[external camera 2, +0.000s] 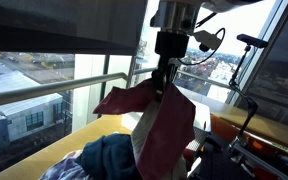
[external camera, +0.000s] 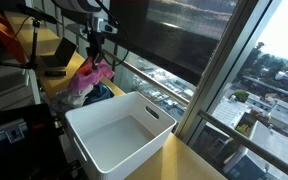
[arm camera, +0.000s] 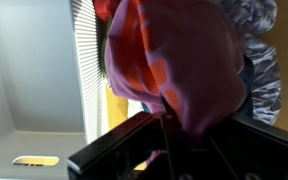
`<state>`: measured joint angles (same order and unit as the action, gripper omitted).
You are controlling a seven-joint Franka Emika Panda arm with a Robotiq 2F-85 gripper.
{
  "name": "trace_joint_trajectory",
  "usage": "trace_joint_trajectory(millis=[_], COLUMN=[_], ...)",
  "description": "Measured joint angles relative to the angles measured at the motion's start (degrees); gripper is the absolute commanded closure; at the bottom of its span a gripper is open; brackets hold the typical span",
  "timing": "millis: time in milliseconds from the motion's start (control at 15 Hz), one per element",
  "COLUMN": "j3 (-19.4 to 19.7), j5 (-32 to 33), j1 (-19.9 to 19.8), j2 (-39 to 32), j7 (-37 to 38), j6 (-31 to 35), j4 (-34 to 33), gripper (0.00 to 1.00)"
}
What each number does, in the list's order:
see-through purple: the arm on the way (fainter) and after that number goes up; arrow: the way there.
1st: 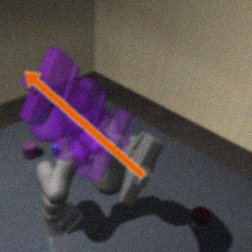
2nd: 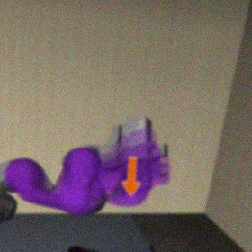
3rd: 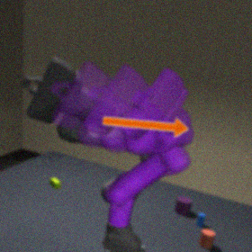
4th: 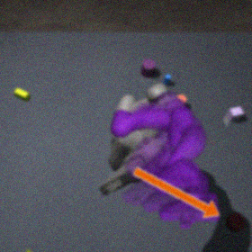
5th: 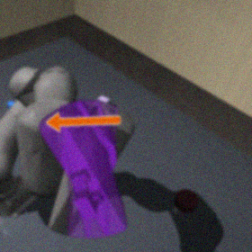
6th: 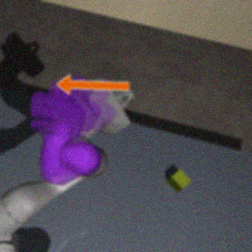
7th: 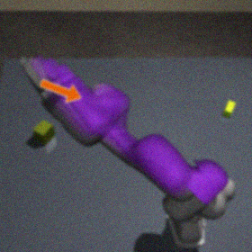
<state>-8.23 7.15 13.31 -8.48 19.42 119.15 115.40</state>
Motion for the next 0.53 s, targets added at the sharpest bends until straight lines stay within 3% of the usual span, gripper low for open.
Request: trace_joint_trajectory(millis=[533], j3=[4.69], j5=[-0.03], j1=[-9.1], j2=[15.12], j7=[-2.62], j6=[-3.54], j4=[-4.75], gripper=[0.97])
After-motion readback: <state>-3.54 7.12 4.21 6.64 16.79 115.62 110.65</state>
